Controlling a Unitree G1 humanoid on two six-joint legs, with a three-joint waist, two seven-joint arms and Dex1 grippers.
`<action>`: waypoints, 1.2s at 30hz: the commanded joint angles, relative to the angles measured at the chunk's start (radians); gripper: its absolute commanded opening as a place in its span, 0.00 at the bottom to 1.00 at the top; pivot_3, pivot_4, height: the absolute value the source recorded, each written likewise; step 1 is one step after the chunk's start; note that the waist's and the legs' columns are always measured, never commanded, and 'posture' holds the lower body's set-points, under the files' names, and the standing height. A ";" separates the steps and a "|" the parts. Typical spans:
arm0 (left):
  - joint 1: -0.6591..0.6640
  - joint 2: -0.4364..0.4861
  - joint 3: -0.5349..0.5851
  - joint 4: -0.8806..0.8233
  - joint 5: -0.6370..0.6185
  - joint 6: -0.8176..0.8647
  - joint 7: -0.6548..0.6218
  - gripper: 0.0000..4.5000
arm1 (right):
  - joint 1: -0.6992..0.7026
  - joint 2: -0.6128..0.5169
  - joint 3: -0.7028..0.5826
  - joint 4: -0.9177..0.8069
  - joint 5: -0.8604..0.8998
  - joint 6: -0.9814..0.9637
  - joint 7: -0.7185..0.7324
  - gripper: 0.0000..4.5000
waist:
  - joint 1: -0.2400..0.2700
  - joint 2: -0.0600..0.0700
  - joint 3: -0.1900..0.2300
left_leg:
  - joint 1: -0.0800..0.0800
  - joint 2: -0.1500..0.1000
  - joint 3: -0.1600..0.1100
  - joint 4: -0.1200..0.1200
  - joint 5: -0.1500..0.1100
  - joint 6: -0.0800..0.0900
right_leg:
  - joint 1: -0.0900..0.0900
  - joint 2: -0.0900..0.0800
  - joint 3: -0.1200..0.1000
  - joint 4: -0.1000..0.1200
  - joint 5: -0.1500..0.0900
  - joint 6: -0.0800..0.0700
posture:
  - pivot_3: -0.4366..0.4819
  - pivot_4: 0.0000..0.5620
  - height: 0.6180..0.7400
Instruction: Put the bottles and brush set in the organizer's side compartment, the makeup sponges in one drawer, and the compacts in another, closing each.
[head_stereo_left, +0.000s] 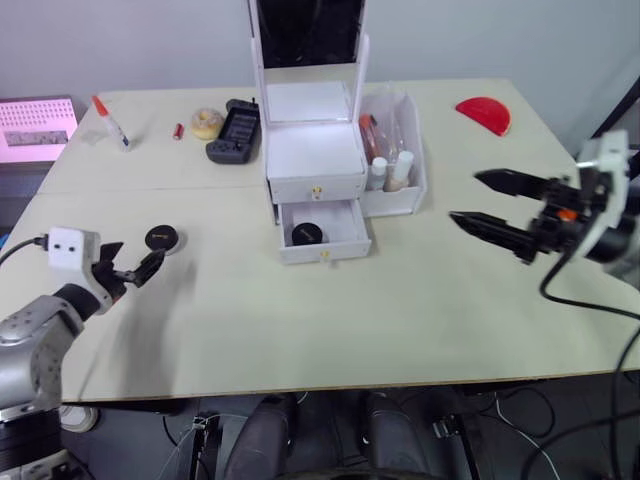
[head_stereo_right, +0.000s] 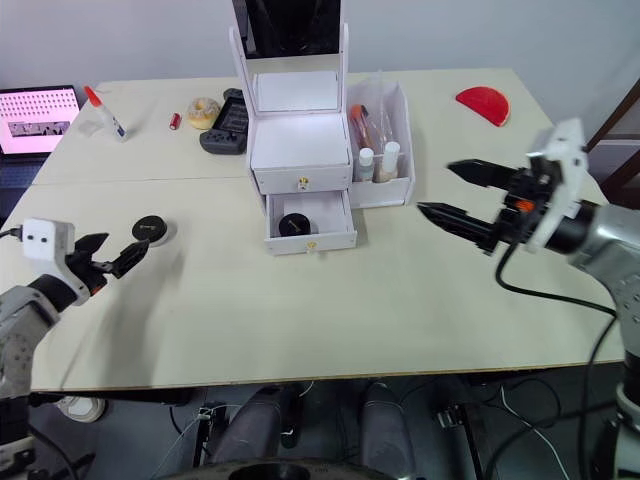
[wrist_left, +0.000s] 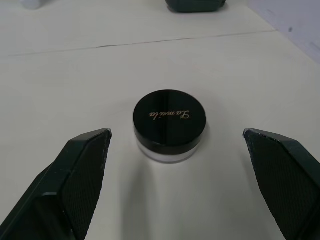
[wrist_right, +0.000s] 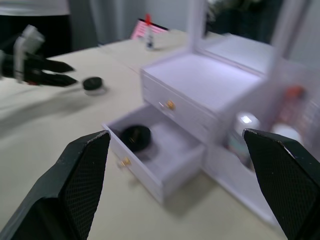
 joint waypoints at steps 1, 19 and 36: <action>-0.043 -0.021 -0.042 -0.001 0.034 -0.006 0.062 0.99 | -0.124 0.023 0.105 0.039 -0.028 -0.009 0.048 1.00 | 0.002 0.000 0.000 | 0.000 -0.001 0.000 0.000 0.000 0.000 | 0.000 0.000 0.000 0.000 0.000 0.001 | 0.48 0.27 0.97; -0.282 -0.064 -0.157 0.392 0.156 -0.162 0.121 0.99 | -0.250 0.083 0.229 0.074 -0.063 0.003 0.137 1.00 | 0.002 -0.002 0.000 | 0.000 -0.004 -0.001 0.001 0.001 -0.001 | 0.000 0.000 0.000 0.002 0.001 0.002 | 0.48 0.27 0.97; -0.350 -0.094 -0.185 0.466 0.173 -0.179 0.139 0.61 | -0.247 0.072 0.230 0.073 -0.070 0.021 0.143 1.00 | 0.000 -0.002 0.000 | 0.000 -0.004 -0.001 0.002 0.001 -0.001 | 0.000 0.000 0.000 0.002 0.003 0.005 | 0.48 0.27 0.97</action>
